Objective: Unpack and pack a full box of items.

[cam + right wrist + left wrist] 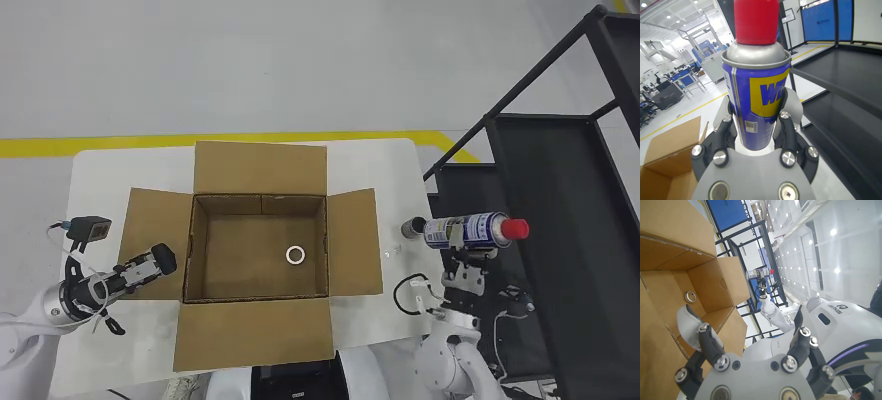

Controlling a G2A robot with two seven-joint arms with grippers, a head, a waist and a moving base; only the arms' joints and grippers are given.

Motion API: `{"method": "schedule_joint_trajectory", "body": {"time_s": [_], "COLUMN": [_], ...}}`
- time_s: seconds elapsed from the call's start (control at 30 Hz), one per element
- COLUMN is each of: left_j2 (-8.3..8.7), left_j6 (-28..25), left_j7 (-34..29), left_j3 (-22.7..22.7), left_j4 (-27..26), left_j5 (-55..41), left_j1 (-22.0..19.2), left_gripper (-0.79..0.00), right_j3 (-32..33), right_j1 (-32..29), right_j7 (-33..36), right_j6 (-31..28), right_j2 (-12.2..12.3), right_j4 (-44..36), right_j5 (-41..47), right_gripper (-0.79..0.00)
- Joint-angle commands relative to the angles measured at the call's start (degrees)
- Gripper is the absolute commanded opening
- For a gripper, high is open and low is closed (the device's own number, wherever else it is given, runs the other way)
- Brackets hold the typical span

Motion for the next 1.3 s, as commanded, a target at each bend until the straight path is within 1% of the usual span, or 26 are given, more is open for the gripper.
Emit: {"method": "schedule_joint_trajectory", "body": {"time_s": [0.0, 0.17, 0.27, 0.9, 0.93, 1.03, 1.27], "left_j2": [0.0, 0.0, 0.0, 0.0, 0.0, 0.0, 0.0], "left_j6": [0.0, 0.0, 0.0, 0.0, 0.0, 0.0, 0.0], "left_j7": [0.0, 0.0, 0.0, 0.0, 0.0, 0.0, 0.0], "left_j3": [0.0, 0.0, 0.0, 0.0, 0.0, 0.0, 0.0], "left_j4": [0.0, 0.0, 0.0, 0.0, 0.0, 0.0, 0.0], "left_j5": [0.0, 0.0, 0.0, 0.0, 0.0, 0.0, 0.0], "left_j1": [0.0, 0.0, 0.0, 0.0, 0.0, 0.0, 0.0], "left_gripper": [0.0, 0.0, 0.0, 0.0, 0.0, 0.0, 0.0], "right_j3": [-0.89, -2.43, -3.03, -3.0, -3.14, -4.12, -4.98], "right_j1": [0.78, 1.67, 1.81, 1.97, 2.09, 2.49, 6.22], "right_j7": [-2.15, -7.06, -8.2, -7.99, -8.03, -10.0, -12.89], "right_j6": [1.95, 5.6, 6.82, 6.54, 6.45, 8.92, 12.01], "right_j2": [-0.21, -0.62, -0.71, -0.66, -0.59, -0.73, -1.46], "right_j4": [2.15, 7.39, 9.82, 10.1, 10.9, 15.05, 27.44], "right_j5": [-2.05, -7.39, -10.37, -11.22, -13.24, -17.62, -17.42], "right_gripper": [-0.785, -0.785, -0.785, -0.785, -0.785, -0.785, -0.785]}}
